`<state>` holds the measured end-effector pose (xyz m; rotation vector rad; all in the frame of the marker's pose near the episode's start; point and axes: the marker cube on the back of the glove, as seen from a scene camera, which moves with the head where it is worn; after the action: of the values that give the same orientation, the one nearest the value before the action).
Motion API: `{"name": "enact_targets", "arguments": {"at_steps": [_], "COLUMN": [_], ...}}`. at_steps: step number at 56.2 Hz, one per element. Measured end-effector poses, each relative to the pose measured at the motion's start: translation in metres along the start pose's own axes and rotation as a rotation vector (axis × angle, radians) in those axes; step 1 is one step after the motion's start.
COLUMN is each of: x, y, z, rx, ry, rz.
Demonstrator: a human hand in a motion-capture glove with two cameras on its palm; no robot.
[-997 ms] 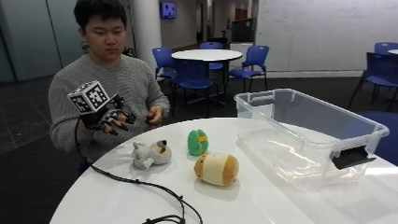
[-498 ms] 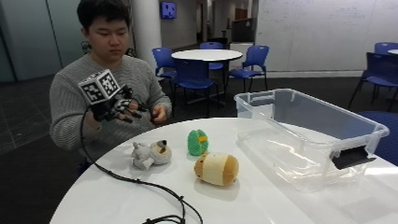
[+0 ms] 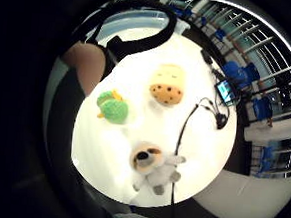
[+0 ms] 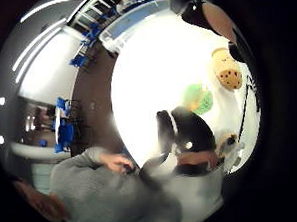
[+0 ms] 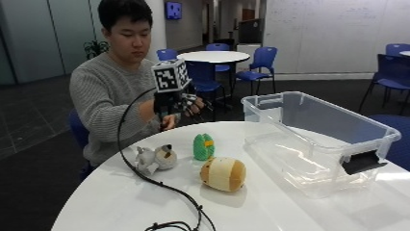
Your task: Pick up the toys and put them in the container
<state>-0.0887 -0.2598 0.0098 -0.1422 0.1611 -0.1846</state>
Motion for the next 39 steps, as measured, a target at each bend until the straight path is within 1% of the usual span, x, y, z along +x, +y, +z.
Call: {"name": "enact_targets", "arguments": {"at_steps": [7,13,19,26,33,39], "x": [0.004,0.009,0.01,0.01,0.004,-0.004], "y": [-0.003,-0.006,-0.006,-0.012,-0.016,-0.017], "z": [0.041,0.073,0.094,0.097,0.094,0.067], "rx": [-0.108,-0.198,-0.277,-0.24,-0.185,-0.142], "ry": [0.032,0.126,0.171,0.208,0.241,0.163], "rz": [0.059,0.112,0.146,0.148,0.1,0.052]}}
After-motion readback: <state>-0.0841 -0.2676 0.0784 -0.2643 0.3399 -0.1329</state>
